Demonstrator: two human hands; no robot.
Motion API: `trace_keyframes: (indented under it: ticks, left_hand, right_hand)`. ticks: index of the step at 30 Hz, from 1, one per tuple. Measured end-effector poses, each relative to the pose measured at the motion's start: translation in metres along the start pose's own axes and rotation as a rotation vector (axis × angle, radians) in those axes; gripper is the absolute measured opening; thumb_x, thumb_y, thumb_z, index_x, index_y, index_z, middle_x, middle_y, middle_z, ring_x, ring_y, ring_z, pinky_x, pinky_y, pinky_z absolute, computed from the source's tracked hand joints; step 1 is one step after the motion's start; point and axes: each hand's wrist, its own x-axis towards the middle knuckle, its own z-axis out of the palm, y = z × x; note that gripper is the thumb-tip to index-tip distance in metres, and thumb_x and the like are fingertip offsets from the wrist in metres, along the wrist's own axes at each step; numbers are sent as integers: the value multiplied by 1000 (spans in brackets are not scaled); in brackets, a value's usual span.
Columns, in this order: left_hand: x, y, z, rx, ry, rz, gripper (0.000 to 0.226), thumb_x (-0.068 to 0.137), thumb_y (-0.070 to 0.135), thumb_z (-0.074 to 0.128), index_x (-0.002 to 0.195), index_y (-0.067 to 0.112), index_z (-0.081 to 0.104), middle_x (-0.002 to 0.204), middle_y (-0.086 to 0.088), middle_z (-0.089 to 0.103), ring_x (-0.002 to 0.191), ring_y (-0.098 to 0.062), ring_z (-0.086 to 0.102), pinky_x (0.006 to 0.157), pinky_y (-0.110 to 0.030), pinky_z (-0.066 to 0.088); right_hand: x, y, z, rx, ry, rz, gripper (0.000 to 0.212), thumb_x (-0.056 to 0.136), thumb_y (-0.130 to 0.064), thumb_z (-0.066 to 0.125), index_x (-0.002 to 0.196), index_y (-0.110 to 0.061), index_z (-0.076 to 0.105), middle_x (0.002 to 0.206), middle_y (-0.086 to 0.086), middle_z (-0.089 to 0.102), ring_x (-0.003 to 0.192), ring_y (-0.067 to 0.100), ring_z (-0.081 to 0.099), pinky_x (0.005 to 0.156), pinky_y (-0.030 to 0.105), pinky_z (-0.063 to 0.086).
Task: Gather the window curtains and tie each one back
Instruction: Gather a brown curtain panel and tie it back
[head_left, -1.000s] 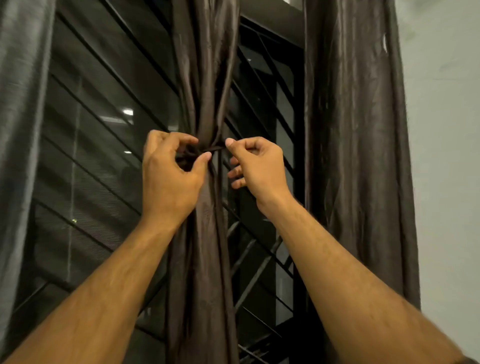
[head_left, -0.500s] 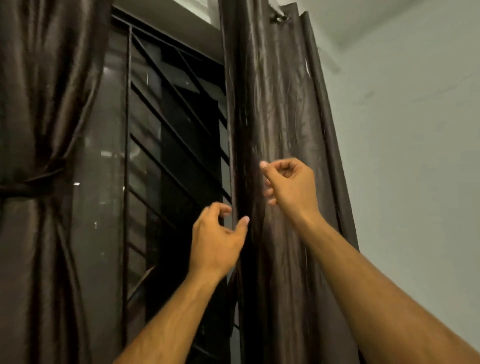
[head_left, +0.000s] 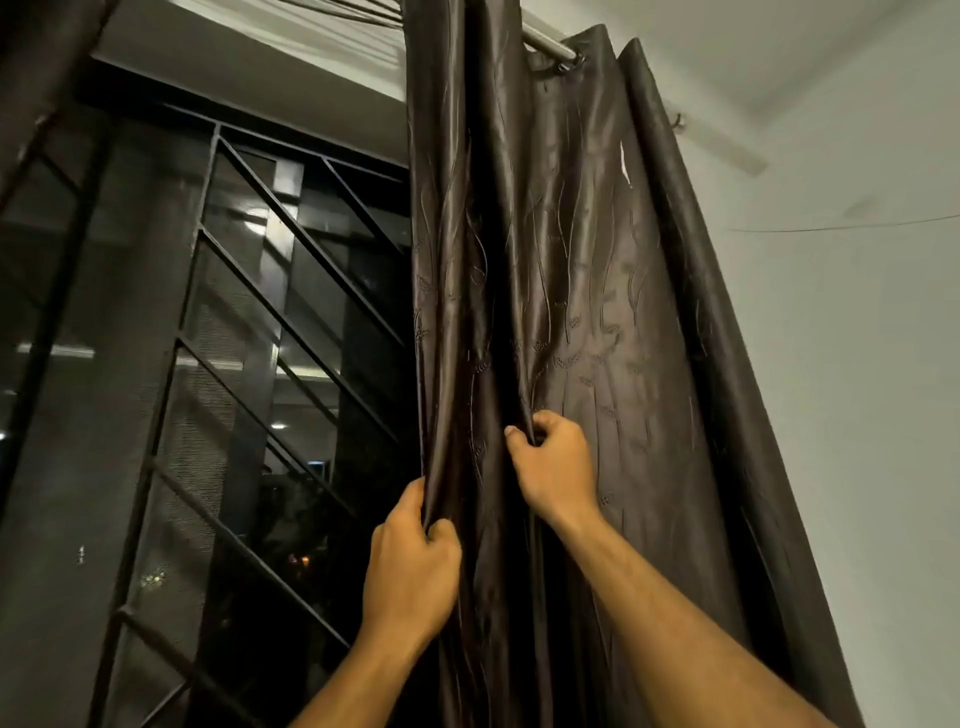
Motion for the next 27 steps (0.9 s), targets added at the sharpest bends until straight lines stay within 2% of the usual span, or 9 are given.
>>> trace_keyframes:
  ticks: [2,5,11,16,19,21,23,25,27]
  left_hand:
    - [3,0,-4,-76,-50,-6,42,92,13,58,126,37,62,86,8,75,67,-6,70,62,-23,55]
    - [4,2,-17,-124,-137,63,72,69,36,72,138,33,55,110,12,75,103,-3,71,94,-33,56]
    - [16,18,-50,-22,188,123,43,69,30,83,110,25,71,87,6,77,83,-11,74,69,-39,59]
    - [15,25,-87,-135,363,151,9,89,20,72,96,15,73,74,1,75,75,-14,71,60,-37,51]
    - [12,28,-107,-155,381,176,18,100,22,58,95,10,71,66,3,66,67,-15,63,56,-31,41]
    - [8,30,-118,-126,320,163,20,102,25,55,92,20,72,63,1,67,64,-9,65,56,-28,42]
    - [6,27,-124,-127,267,161,18,101,25,57,92,30,72,69,4,72,64,0,64,61,-26,46]
    - [6,19,-128,-110,261,150,16,99,23,62,106,29,74,76,6,74,77,-1,67,71,-24,48]
    - [9,13,-128,-68,258,131,28,96,22,65,123,19,73,88,6,75,88,-9,68,81,-28,51]
  right_hand:
    - [-5,-7,13,-16,-16,-83,25,97,-20,64,74,-15,58,70,1,66,65,18,64,66,44,56]
    - [-13,-36,31,-13,-107,-209,28,93,-13,61,68,-18,49,76,4,62,71,22,62,69,43,54]
    - [-30,-117,51,-102,-308,-406,39,96,-12,61,65,-24,41,104,3,47,90,26,56,82,38,49]
    - [-33,-162,69,-68,-454,-512,43,96,-8,63,61,-24,43,100,3,44,88,20,51,78,28,38]
    - [-31,-171,69,-17,-498,-519,41,98,-19,66,60,-19,49,91,1,45,84,17,52,76,26,37]
    - [-29,-165,62,88,-384,-490,50,98,-38,67,56,-16,51,77,-3,46,72,11,50,69,28,40]
    - [-18,-149,51,145,-38,-437,50,92,-61,63,66,-18,66,77,-6,56,77,7,58,76,36,50]
    - [3,-133,35,34,309,-221,61,85,-77,56,110,-23,69,120,0,61,118,18,57,104,47,47]
    - [21,-118,14,-39,398,154,104,77,-87,54,152,-15,38,161,15,31,151,36,27,123,58,23]
